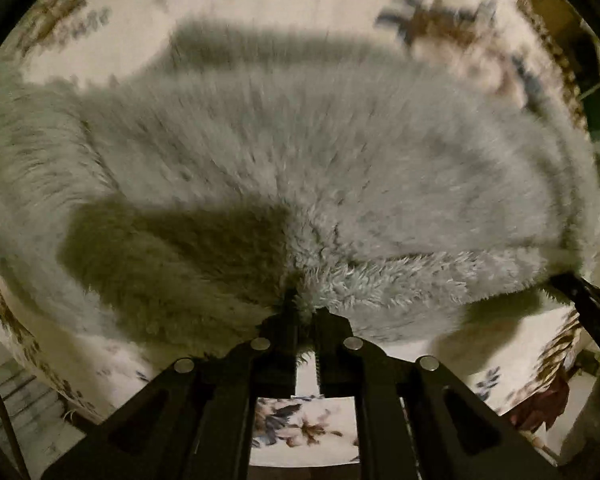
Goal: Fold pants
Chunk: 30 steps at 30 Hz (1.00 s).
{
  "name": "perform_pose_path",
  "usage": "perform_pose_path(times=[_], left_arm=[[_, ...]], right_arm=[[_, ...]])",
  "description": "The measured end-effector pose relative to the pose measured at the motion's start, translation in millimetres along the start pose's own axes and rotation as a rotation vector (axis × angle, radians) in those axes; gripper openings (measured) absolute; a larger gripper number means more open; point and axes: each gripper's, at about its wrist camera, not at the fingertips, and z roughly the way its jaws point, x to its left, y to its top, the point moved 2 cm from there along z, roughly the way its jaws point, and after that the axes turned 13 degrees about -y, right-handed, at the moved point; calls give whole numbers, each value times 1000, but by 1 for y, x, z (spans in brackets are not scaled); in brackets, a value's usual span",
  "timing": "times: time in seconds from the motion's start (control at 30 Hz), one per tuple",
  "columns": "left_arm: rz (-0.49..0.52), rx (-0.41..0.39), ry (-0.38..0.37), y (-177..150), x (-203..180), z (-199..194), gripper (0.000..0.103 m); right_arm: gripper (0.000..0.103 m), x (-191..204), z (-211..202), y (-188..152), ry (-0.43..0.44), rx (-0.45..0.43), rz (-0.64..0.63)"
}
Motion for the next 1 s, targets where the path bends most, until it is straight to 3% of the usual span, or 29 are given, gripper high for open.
perform_pose_path(times=[0.07,0.13,0.17,0.2,0.23,0.27,0.3,0.4,0.5,0.7,0.77,0.8,0.83,0.9,1.0], left_arm=[[-37,16,-21,-1,8,6,13],[-62,-2,-58,-3,12,-6,23],[-61,-8,-66,-6,12,-15,37],[-57,-10,-70,-9,12,-22,58],[-57,-18,-73,-11,12,-30,72],[-61,-27,-66,-12,12,-39,94],[-57,-45,-53,-14,11,-48,98],[-38,-101,36,-10,10,-68,98],[-38,-159,106,6,25,-74,98],[-15,-214,186,52,15,-59,98],[1,-222,190,63,7,-57,98],[7,-224,184,67,3,-58,98],[11,-232,174,68,0,-61,98],[26,-244,163,69,-6,-66,98],[33,-233,142,64,-13,-67,98]], right_arm=[[15,4,15,-9,3,48,-22],[40,3,17,-14,38,82,-29],[46,-2,11,-17,77,90,-19],[58,-6,2,-19,93,74,-5],[78,-12,-11,-21,109,38,12],[89,-19,-24,-23,122,14,28],[98,-24,-33,-24,119,0,46],[98,-46,-57,-15,112,-45,124],[98,-65,-61,23,90,-49,205],[96,-60,4,130,24,31,260],[81,-59,35,155,-13,65,237],[41,-61,37,156,-53,66,241],[13,-69,35,152,-67,61,271],[13,-98,20,135,-16,24,389],[12,-166,-8,79,41,-27,644]])
